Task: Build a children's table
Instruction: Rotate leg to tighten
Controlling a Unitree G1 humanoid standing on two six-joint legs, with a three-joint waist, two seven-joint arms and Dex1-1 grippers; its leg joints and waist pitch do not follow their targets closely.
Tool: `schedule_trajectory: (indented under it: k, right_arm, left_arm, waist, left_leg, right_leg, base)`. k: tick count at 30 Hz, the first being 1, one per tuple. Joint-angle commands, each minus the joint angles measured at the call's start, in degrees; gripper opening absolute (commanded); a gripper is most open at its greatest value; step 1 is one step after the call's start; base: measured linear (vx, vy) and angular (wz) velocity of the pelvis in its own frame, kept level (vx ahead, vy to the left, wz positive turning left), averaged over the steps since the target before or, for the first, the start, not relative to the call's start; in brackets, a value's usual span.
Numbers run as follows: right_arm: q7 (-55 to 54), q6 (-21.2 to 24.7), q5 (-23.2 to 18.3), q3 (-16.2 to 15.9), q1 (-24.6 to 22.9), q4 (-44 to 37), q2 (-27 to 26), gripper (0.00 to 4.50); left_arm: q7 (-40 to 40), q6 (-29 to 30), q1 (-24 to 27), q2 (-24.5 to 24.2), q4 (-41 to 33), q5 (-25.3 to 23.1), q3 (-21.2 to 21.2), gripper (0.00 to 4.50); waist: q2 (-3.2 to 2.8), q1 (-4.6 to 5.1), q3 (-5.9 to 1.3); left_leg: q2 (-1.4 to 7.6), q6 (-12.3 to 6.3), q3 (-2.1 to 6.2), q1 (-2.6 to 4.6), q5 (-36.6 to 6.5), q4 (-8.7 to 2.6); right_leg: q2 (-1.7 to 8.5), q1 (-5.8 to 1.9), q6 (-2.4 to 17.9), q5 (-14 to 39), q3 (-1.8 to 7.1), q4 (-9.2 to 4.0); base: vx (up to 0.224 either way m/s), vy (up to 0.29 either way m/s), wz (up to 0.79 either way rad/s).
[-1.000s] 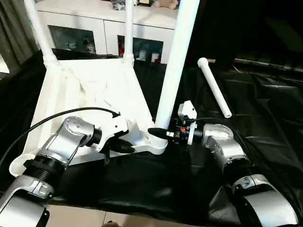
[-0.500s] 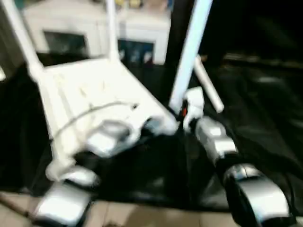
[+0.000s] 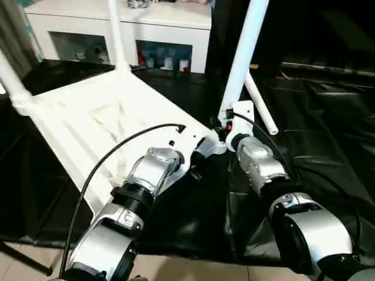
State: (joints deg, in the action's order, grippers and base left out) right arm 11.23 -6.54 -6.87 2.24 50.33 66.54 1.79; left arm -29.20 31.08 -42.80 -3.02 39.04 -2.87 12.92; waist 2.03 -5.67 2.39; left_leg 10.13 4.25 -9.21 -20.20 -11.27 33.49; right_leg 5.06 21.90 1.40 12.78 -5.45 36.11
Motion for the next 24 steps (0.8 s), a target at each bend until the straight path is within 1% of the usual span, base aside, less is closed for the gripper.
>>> schedule_trajectory:
  k: [1, 3, 4, 5, 7, 8, 9, 10, 11, 12, 13, 14, 15, 16, 17, 18, 19, 20, 22, 24]
  right_arm:
    - [1.8, 4.6, 1.2, -1.2, -3.5, 6.1, -2.3, 1.88]
    - [3.2, 4.2, 0.7, -0.8, -3.4, 6.0, -2.6, 1.88]
    - [4.4, 3.8, 0.3, -0.4, -3.2, 5.7, -2.8, 1.88]
    - [5.1, 3.6, 0.0, -0.1, -3.0, 5.5, -2.8, 1.88]
    - [5.6, 3.4, -0.2, 0.3, -2.7, 5.3, -2.7, 1.88]
    - [6.0, 3.3, -0.3, 0.7, -2.5, 5.3, -2.7, 2.44]
    - [6.3, 3.3, -0.4, 0.9, -2.4, 5.2, -2.7, 2.58]
    - [6.6, 3.2, -0.5, 1.3, -2.2, 5.2, -2.6, 2.61]
    - [6.8, 3.2, -0.4, 1.3, -2.1, 5.1, -2.5, 2.68]
    - [7.0, 3.2, -0.2, 1.2, -2.0, 5.1, -2.4, 2.79]
    - [7.1, 3.1, -0.1, 1.2, -1.9, 5.1, -2.4, 2.92]
    - [7.6, 2.9, -0.2, 1.4, -1.8, 5.1, -2.4, 2.92]
    - [8.0, 2.8, -0.2, 1.6, -1.7, 5.0, -2.4, 3.01]
    - [8.8, 2.7, -0.6, 1.9, -1.7, 4.9, -2.5, 3.01]
    - [9.4, 2.6, -0.7, 2.1, -1.6, 4.9, -2.6, 3.01]
    - [9.7, 2.6, -0.7, 2.3, -1.6, 4.9, -2.6, 2.85]
    - [9.9, 2.5, -0.7, 2.4, -1.5, 4.9, -2.7, 2.75]
    - [10.0, 2.4, -0.6, 2.6, -1.5, 5.0, -2.7, 2.75]
    - [10.2, 2.2, -0.7, 2.8, -1.4, 5.1, -2.8, 2.59]
    - [10.4, 2.1, -0.7, 2.9, -1.3, 5.1, -2.9, 2.56]
  left_arm:
    - [1.8, -1.5, -2.0, -1.9, 0.1, -0.9, -1.5, 0.0]
    - [1.5, -1.9, -1.9, -2.2, -0.1, -0.9, -1.6, 0.0]
    - [1.2, -2.2, -1.8, -2.6, -0.2, -0.9, -1.5, 0.0]
    - [0.9, -2.4, -1.8, -3.0, -0.3, -1.0, -1.5, 0.0]
    - [0.4, -2.6, -1.7, -3.5, -0.4, -1.0, -1.6, 0.0]
    - [0.2, -2.8, -1.7, -3.7, -0.5, -0.9, -1.5, 0.0]
    - [0.1, -2.8, -1.7, -3.8, -0.5, -0.9, -1.5, 0.0]
    - [-0.1, -2.9, -1.7, -4.1, -0.5, -0.7, -1.3, 0.0]
    - [-0.3, -2.9, -1.6, -4.3, -0.6, -0.7, -1.2, 0.0]
    - [-0.6, -3.0, -1.5, -4.6, -0.8, -0.5, -1.2, 0.0]
    - [-0.8, -3.0, -1.4, -4.8, -0.9, -0.5, -1.1, 0.0]
    - [-0.9, -3.0, -1.4, -4.9, -1.0, -0.4, -1.1, 0.0]
    - [-1.0, -3.1, -1.3, -5.0, -1.0, -0.3, -1.1, 0.0]
    - [-1.0, -3.1, -1.3, -5.0, -1.0, -0.3, -1.0, 0.0]
    - [-1.3, -3.2, -1.3, -5.1, -1.1, -0.2, -1.1, 0.0]
    - [-1.4, -3.2, -1.3, -5.2, -1.1, -0.2, -1.0, 0.0]
    - [-1.7, -3.4, -1.3, -5.3, -1.1, -0.2, -1.0, 0.0]
    - [-1.8, -3.4, -1.3, -5.3, -1.1, -0.2, -1.0, 0.0]
    - [-2.0, -3.5, -1.2, -5.4, -1.3, 0.0, -0.9, 0.0]
    - [-2.2, -3.7, -1.2, -5.6, -1.3, 0.1, -0.8, 0.0]
  waist:
    - [-0.56, 0.09, -2.77]
    - [-0.37, 0.38, -2.66]
    - [-0.43, 0.55, -2.52]
    - [-0.39, 0.55, -2.48]
    - [-0.31, 0.68, -2.45]
    - [-0.35, 0.64, -2.51]
    - [-0.31, 0.64, -2.54]
    - [-0.36, 0.74, -2.62]
    - [-0.45, 0.72, -2.68]
    - [-0.28, 0.76, -2.8]
    - [-0.34, 0.76, -2.79]
    - [-0.46, 0.85, -2.88]
    - [-0.43, 0.92, -2.91]
    - [-0.43, 0.97, -2.94]
    - [-0.35, 0.97, -3.0]
    - [-0.34, 0.93, -3.14]
    - [-0.28, 0.95, -3.14]
    - [-0.32, 0.96, -3.04]
    - [-0.31, 0.96, -2.98]
    - [-0.36, 0.94, -2.97]
  left_leg:
    - [3.29, -1.98, 0.86, -0.23, -10.7, -4.63]
    - [3.25, -2.19, 0.78, -0.34, -11.0, -4.7]
    - [3.27, -2.16, 0.76, -0.28, -12.5, -4.77]
    - [3.26, -2.12, 0.75, -0.26, -12.9, -4.79]
    - [3.25, -1.99, 0.82, -0.45, -13.0, -4.88]
    - [3.32, -1.96, 0.74, -0.24, -12.7, -4.82]
    - [3.31, -2.14, 0.68, -0.23, -12.1, -4.79]
    - [3.27, -2.42, 0.67, -0.46, -11.1, -4.75]
    - [3.37, -2.36, 0.69, -0.51, -10.4, -4.77]
    - [3.42, -2.53, 0.64, -0.45, -9.1, -4.64]
    - [3.42, -2.71, 0.56, -0.35, -8.6, -4.58]
    - [3.42, -3.12, 0.52, -0.42, -7.3, -4.48]
    - [3.42, -3.68, 0.38, -0.31, -6.3, -4.32]
    - [3.39, -4.24, 0.3, -0.36, -5.4, -4.23]
    - [3.39, -4.52, 0.27, -0.35, -5.0, -4.15]
    - [3.33, -5.14, 0.22, -0.37, -3.8, -3.95]
    - [3.34, -5.48, 0.21, -0.4, -3.3, -3.94]
    - [3.35, -5.97, 0.17, -0.36, -3.3, -3.94]
    - [3.38, -6.09, 0.15, -0.34, -4.1, -3.96]
    - [3.43, -5.62, 0.14, -0.29, -4.9, -4.02]
  right_leg:
    - [4.49, -2.33, 10.8, 7.6, 3.69, -4.98]
    - [4.48, -2.41, 11.2, 7.7, 3.7, -5.11]
    - [4.58, -2.36, 10.9, 10.4, 3.71, -5.47]
    - [4.61, -2.34, 10.7, 11.4, 3.72, -5.57]
    - [4.75, -2.47, 10.0, 13.5, 3.74, -5.76]
    - [4.72, -2.26, 10.0, 13.6, 3.78, -5.8]
    - [4.66, -2.27, 10.2, 12.8, 3.81, -5.71]
    - [4.66, -2.46, 10.7, 11.4, 3.79, -5.51]
    - [4.79, -2.49, 10.9, 10.5, 3.78, -5.4]
    - [4.6, -2.56, 11.5, 8.2, 3.71, -5.1]
    - [4.57, -2.49, 11.9, 7.1, 3.72, -5.0]
    - [4.58, -2.59, 12.6, 4.7, 3.71, -4.71]
    - [4.52, -2.59, 13.4, 2.6, 3.69, -4.51]
    - [4.52, -2.68, 14.1, 1.0, 3.7, -4.38]
    - [4.55, -2.73, 14.3, 0.3, 3.7, -4.3]
    - [4.6, -2.83, 14.8, -1.6, 3.71, -4.05]
    - [4.56, -2.82, 15.1, -2.6, 3.71, -3.95]
    - [4.53, -2.71, 15.5, -3.0, 3.66, -3.96]
    - [4.61, -2.74, 15.6, -1.9, 3.64, -4.1]
    - [4.63, -2.73, 15.5, -0.3, 3.68, -4.21]
  base:
    - [0.0, 0.0, 0.0]
    - [0.0, 0.0, 0.0]
    - [0.0, 0.0, 0.0]
    - [0.0, 0.0, 0.0]
    - [0.0, 0.0, 0.0]
    - [0.0, 0.0, 0.0]
    - [0.0, 0.0, 0.0]
    - [0.0, 0.0, 0.0]
    - [0.0, 0.0, 0.0]
    - [0.0, 0.0, 0.0]
    - [0.0, 0.0, 0.0]
    - [0.0, 0.0, 0.0]
    - [0.0, 0.0, 0.0]
    - [0.0, 0.0, 0.0]
    - [0.0, 0.0, 0.0]
    - [0.0, 0.0, 0.0]
    - [0.0, 0.0, 0.0]
    - [0.0, 0.0, 0.0]
    - [0.0, 0.0, 0.0]
    - [0.0, 0.0, 0.0]
